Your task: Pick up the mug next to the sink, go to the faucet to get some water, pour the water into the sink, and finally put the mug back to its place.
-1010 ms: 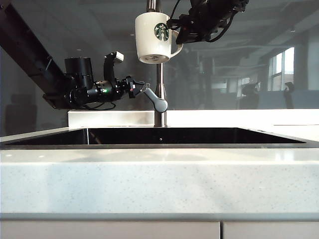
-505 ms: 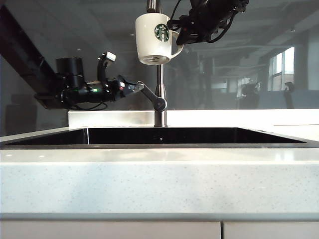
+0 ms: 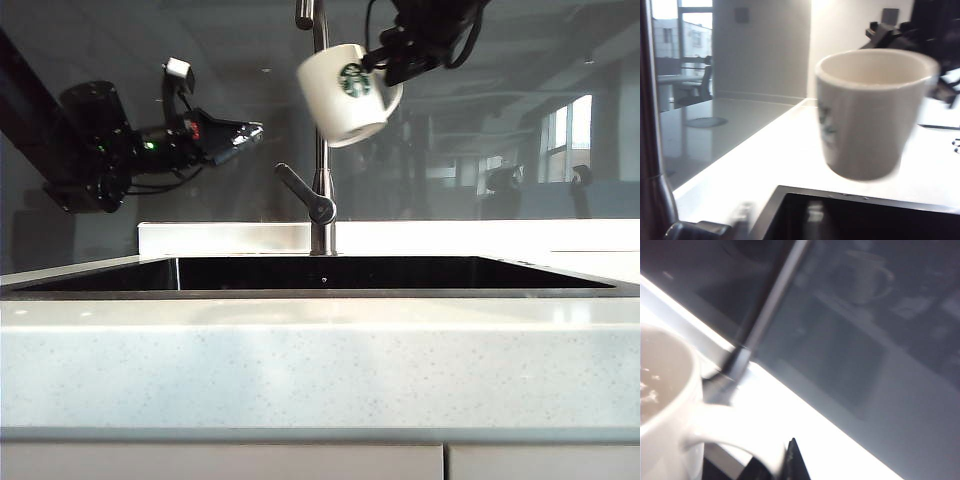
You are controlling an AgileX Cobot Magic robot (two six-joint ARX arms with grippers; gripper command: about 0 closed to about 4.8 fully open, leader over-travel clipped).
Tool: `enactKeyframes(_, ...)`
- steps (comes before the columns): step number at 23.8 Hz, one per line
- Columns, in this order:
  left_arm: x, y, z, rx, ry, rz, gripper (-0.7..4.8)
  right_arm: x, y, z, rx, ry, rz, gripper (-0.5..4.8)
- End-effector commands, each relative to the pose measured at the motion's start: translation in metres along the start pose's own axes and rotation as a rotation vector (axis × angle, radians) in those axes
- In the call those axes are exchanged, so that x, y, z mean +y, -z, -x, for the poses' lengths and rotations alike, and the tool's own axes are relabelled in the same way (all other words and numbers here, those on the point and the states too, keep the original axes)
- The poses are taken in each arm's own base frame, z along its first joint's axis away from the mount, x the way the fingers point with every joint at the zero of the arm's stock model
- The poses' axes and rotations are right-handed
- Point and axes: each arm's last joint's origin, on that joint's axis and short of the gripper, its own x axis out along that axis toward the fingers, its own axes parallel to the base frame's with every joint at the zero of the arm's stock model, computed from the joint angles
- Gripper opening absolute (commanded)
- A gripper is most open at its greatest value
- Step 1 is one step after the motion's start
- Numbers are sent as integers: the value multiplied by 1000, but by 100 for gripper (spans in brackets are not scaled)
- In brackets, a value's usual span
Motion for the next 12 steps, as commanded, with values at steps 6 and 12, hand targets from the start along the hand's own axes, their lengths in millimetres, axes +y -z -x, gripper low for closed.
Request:
enactKeyframes(6, -8, -21, 10, -3, 38, 45, -3, -27, -21, 26, -4, 145, 258, -5)
enactKeyframes(12, -17, -49, 4, -6, 56, 6, -3, -19, -24, 29, 117, 223, 518, -5)
